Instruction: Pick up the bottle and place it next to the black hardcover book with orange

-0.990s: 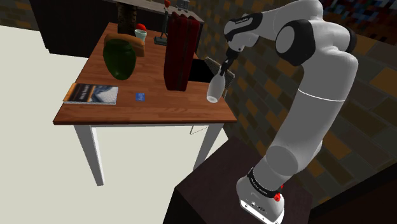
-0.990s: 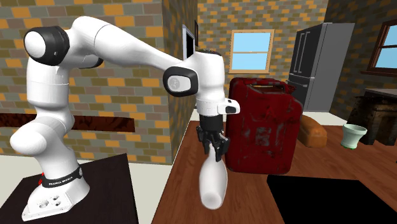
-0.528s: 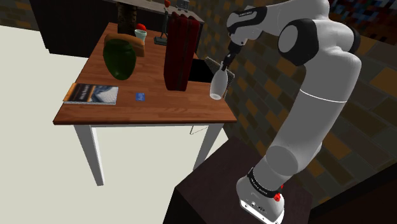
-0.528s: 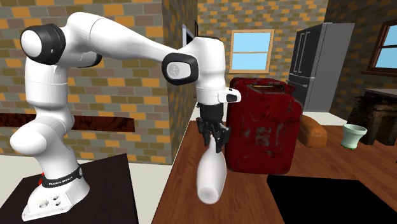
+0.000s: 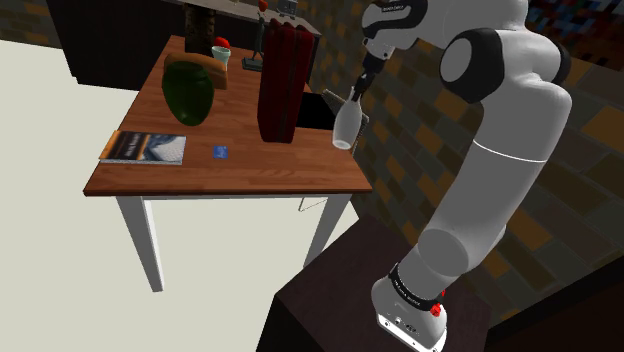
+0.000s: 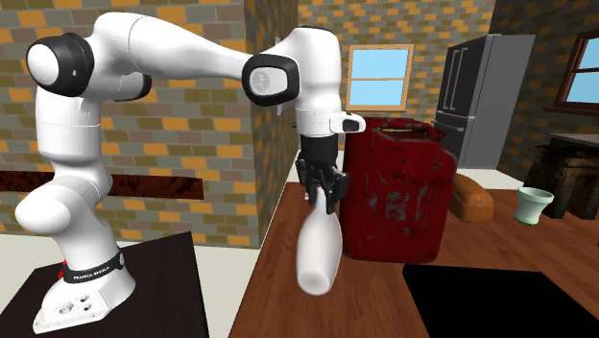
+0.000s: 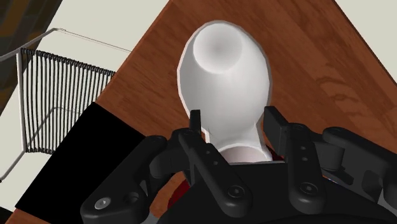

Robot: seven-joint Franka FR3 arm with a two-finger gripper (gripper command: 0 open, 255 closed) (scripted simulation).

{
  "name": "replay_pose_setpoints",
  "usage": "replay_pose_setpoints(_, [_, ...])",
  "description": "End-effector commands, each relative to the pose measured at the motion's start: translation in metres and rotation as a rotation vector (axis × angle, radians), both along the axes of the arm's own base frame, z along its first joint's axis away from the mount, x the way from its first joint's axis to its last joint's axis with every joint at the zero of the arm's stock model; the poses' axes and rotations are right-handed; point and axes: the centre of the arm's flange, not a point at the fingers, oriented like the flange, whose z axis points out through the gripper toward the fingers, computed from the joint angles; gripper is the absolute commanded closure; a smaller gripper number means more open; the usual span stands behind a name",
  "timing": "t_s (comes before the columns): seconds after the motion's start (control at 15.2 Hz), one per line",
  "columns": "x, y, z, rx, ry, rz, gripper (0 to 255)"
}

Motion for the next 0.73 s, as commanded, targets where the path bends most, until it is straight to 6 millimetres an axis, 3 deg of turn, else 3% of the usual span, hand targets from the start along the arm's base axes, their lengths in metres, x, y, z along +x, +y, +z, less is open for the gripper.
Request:
replay_pose_setpoints(0.0, [0.004, 0.013, 0.004, 0.000, 0.000, 0.000, 255])
replay_pose_setpoints(0.66, [0.038, 0.140, 0.005, 0.000, 0.000, 0.000, 255])
